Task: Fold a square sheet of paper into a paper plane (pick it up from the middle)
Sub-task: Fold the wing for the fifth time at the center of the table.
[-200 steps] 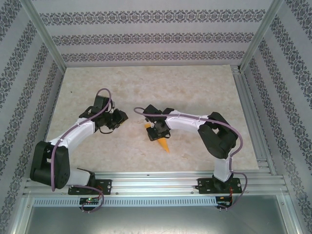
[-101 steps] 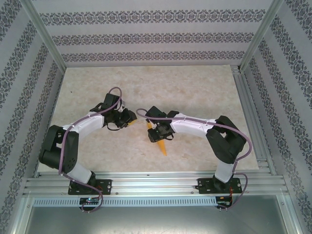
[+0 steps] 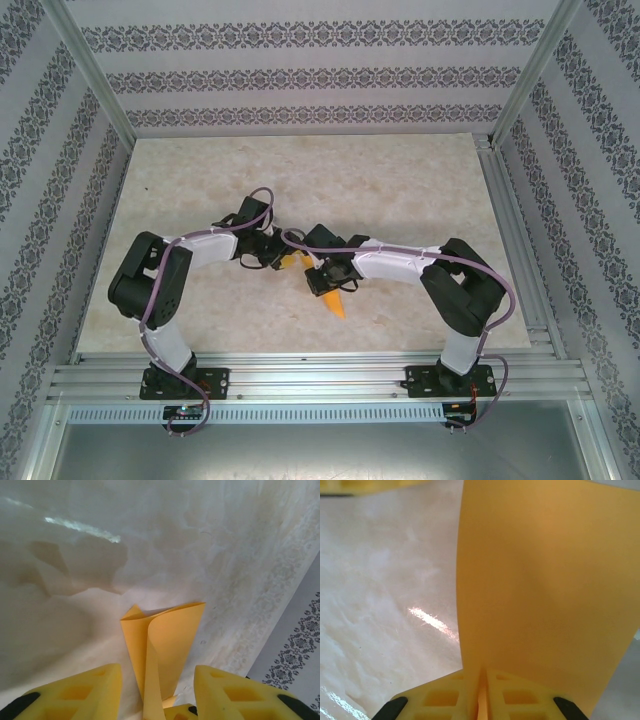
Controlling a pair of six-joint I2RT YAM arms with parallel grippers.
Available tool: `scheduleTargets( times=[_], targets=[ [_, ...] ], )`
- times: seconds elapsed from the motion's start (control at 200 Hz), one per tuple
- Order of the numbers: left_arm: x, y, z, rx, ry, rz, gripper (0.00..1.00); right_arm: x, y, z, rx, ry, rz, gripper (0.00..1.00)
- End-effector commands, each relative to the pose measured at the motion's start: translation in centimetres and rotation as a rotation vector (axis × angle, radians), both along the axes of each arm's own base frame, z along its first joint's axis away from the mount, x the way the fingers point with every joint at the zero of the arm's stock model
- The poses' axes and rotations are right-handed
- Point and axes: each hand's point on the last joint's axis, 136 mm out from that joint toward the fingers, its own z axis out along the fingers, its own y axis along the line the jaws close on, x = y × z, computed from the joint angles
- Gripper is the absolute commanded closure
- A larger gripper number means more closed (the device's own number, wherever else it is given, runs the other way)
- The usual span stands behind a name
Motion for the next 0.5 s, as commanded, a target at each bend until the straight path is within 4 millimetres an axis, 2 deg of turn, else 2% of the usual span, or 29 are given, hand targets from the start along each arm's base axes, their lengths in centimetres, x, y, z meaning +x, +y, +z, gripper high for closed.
scheduleTargets(
  times=[0.0, 0.24, 0.495],
  targets=[
    [0.8, -2.2, 1.1, -0.061, -0.007, -0.015, 0.56, 0.2, 0.9, 1.0, 0.046, -0.042, 0.026, 0.87],
    [0.6, -2.1, -0.5, -0.047, 0.051, 0.019, 0.65, 0.1, 0.8, 0.8, 0.048, -0.050, 0.030, 0.86],
    [0.5, -1.8, -0.7, -0.017, 0.063, 0.021, 0.88, 0.2, 0.5, 1.0, 0.049, -0.074, 0.022, 0.83]
  ],
)
